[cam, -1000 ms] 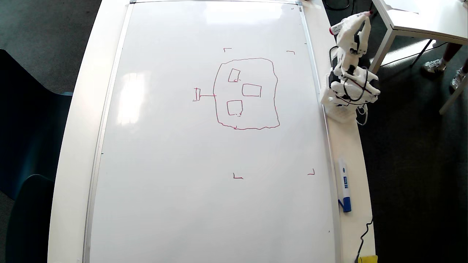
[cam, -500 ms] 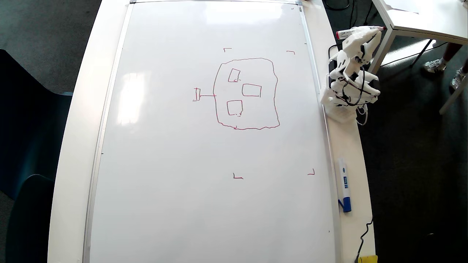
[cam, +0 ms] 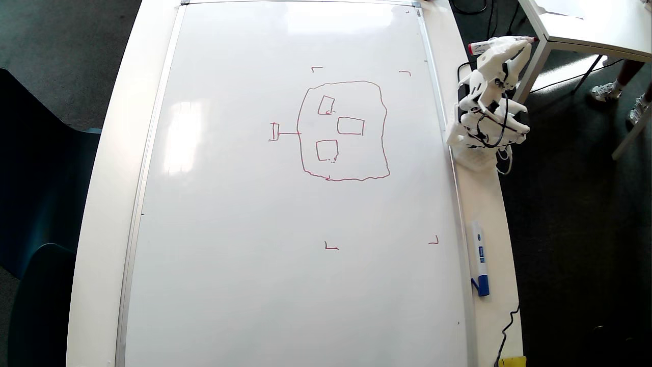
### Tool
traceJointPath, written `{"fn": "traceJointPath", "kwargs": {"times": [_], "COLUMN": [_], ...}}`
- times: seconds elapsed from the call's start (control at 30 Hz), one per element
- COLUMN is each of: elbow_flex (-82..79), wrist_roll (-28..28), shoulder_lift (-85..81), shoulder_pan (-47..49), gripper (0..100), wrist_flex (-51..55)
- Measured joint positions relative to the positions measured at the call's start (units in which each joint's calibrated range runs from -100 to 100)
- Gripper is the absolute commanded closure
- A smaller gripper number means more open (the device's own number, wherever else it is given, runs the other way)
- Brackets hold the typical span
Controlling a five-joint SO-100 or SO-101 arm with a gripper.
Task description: Draw on a whiteboard a robot head using a pen attached to the gripper
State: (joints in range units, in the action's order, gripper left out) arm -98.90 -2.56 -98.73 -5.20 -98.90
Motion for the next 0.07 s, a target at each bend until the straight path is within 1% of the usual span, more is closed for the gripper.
{"fn": "traceJointPath", "kwargs": {"times": [0.07], "elbow_flex": [0.0], "wrist_roll": [0.0], "shoulder_lift": [0.0], "shoulder_pan": [0.0], "gripper": [99], "wrist_flex": [0.0]}}
